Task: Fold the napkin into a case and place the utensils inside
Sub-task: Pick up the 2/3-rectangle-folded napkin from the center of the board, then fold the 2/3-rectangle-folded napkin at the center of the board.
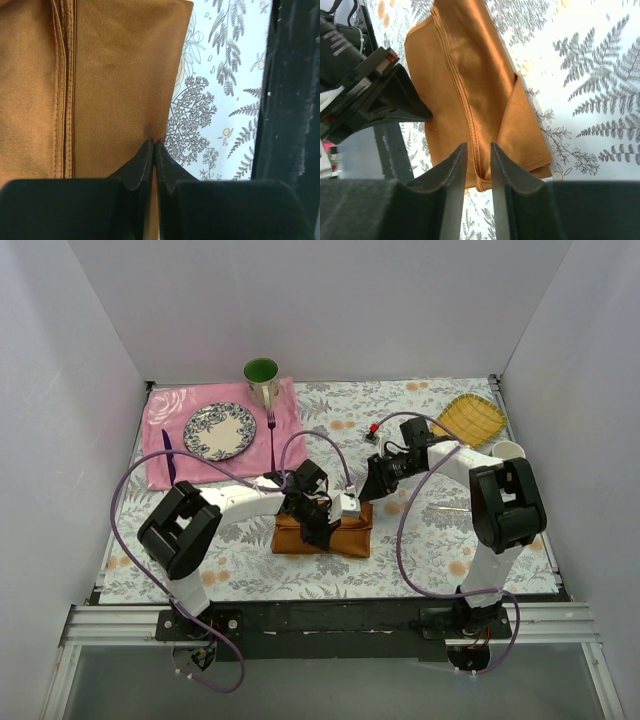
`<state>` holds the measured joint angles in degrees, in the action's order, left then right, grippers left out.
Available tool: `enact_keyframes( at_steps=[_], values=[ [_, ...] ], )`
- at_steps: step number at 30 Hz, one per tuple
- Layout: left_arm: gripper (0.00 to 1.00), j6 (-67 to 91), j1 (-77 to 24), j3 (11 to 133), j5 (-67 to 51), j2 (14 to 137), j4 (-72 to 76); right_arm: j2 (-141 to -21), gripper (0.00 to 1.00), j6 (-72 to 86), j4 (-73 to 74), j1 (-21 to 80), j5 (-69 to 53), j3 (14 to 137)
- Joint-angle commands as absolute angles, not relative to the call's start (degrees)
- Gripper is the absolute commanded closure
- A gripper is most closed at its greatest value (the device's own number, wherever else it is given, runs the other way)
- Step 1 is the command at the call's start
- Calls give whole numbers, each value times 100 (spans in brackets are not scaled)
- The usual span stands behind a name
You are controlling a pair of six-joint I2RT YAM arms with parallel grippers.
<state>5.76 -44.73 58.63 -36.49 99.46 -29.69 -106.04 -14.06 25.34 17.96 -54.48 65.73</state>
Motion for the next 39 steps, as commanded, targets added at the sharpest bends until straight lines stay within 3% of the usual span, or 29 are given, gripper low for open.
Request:
enact_keyframes(
  at_steps=[1, 4, 8, 10, 21, 29, 37, 39],
  values=[
    [100, 632, -4307, 6240, -4429, 10002, -3392, -9925, 64, -2126, 2549, 1749, -5546, 6276],
    [100, 685, -4166, 6381, -4648, 10116, -3472, -9468, 55, -2670, 2497, 1749, -5616, 5899],
    [100, 651, -4008, 6530, -4859, 10283, -3612, -8755, 31, -3487, 2014, 1775, -5467, 5083],
    [100, 642, -3903, 6618, -4983, 10371, -3709, -8440, 29, -3883, 1829, 1845, -5265, 4853],
    [100, 510, -3446, 7136, -5782, 10924, -4297, -7313, 26, -4825, 477, 3181, -4044, 3630],
    [100, 466, -3217, 7374, -6108, 11197, -4526, -7462, 27, -4816, 272, 3656, -3823, 3560],
    [100, 457, -3076, 7444, -6222, 11347, -4579, -7672, 36, -5018, 316, 3823, -3893, 3533],
    [100, 449, -3067, 7444, -6240, 11364, -4588, -7734, 43, -5010, 360, 3841, -3841, 3586]
  ],
)
